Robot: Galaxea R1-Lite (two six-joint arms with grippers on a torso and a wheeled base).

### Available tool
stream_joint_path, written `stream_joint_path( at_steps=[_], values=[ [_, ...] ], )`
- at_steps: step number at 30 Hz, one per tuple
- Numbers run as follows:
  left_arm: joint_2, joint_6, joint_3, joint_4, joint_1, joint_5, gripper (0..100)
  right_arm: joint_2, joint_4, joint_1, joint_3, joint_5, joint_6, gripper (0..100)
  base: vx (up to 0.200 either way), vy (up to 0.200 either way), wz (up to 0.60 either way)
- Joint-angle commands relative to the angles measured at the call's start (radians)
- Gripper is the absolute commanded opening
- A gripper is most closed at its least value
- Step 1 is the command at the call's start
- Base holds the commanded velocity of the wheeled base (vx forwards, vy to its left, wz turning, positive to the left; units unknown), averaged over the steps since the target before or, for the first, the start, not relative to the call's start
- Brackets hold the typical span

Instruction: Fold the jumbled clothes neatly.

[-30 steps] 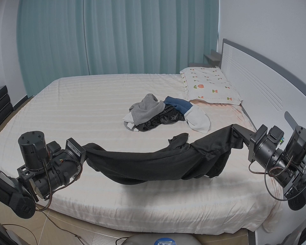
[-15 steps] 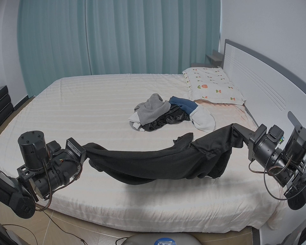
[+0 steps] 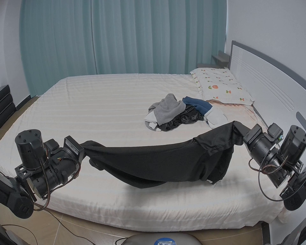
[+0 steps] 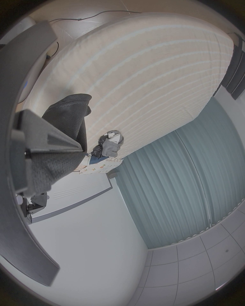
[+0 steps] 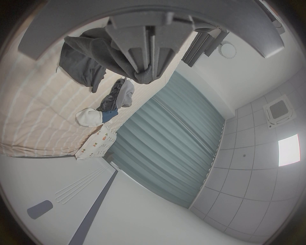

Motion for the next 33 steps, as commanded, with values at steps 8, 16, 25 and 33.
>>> stream_joint_path(
  at_steps=[8,16,25,33],
  values=[
    [-0.037,0.032,0.001,0.001,-0.002,0.003,0,0.046,-0.116,0.008,0.008,-0.008,-0.005,0,0.0,0.2,0.0],
    [-0.043,0.044,0.008,0.007,-0.002,0.002,0,0.078,-0.158,-0.003,0.002,0.006,0.05,0,0.0,0.2,0.0],
    [-0.053,0.045,0.008,0.009,-0.002,0.002,0,0.084,-0.158,-0.015,-0.003,0.005,0.075,0,0.0,0.2,0.0],
    [-0.051,0.053,0.012,0.009,-0.002,0.0,0,0.08,-0.158,-0.012,-0.005,0.006,0.081,0,0.0,0.2,0.0]
  ],
)
